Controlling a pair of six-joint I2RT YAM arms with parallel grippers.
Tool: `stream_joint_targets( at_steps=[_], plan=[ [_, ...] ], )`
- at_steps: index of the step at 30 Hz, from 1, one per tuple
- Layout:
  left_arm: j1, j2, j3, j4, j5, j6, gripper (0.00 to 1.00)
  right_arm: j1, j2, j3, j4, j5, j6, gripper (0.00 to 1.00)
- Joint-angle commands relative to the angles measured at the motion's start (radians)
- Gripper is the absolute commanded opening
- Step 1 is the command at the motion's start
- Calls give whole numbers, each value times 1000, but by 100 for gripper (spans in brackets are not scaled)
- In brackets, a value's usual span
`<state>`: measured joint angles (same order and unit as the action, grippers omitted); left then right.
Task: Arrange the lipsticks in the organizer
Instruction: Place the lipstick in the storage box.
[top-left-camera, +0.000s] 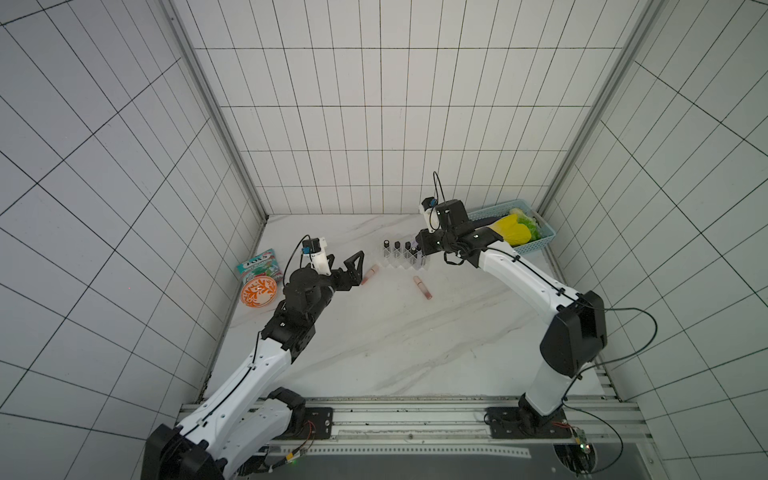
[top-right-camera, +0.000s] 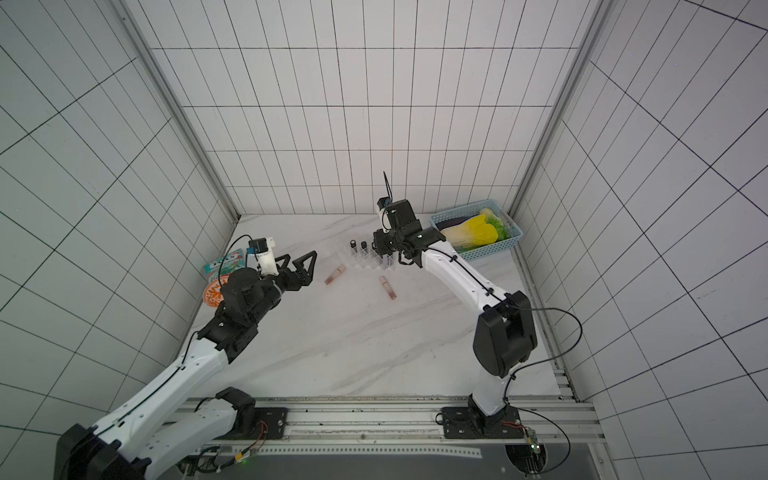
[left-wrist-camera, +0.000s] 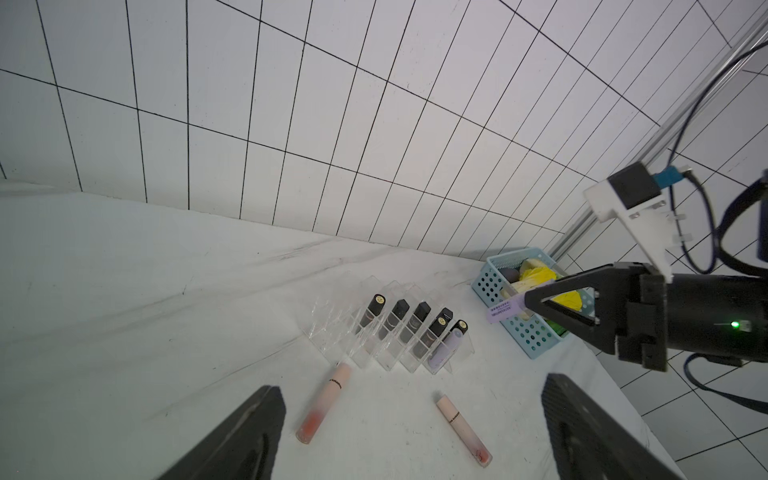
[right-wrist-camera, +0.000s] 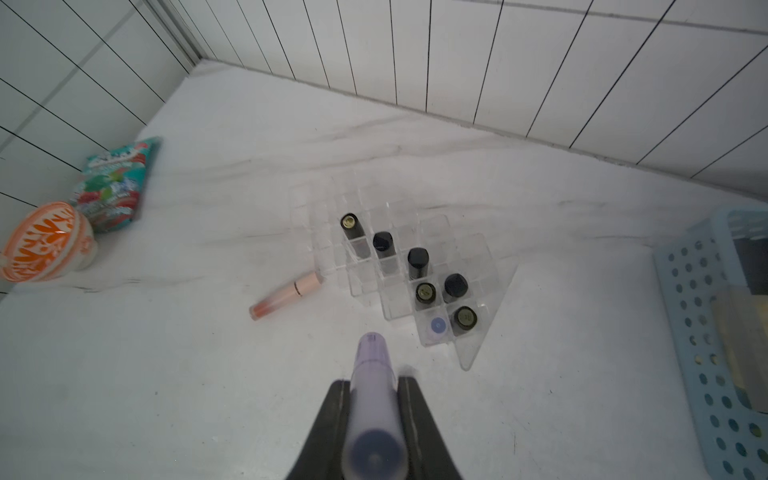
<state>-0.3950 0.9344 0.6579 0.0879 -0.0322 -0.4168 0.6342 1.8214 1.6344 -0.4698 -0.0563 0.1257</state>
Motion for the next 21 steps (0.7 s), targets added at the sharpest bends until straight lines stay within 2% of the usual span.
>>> stream_joint_targets(
  at_steps=[1, 9, 21],
  plan=[
    [9, -6, 9, 7, 5, 27, 95, -12, 70, 96, -50, 42, -65, 11],
    [28, 9, 20, -14, 27, 37, 95, -13, 218, 219, -96, 0, -80, 11],
    [41, 49, 37, -46, 37, 36, 94, 2, 275, 236, -101, -43, -89, 12]
  ],
)
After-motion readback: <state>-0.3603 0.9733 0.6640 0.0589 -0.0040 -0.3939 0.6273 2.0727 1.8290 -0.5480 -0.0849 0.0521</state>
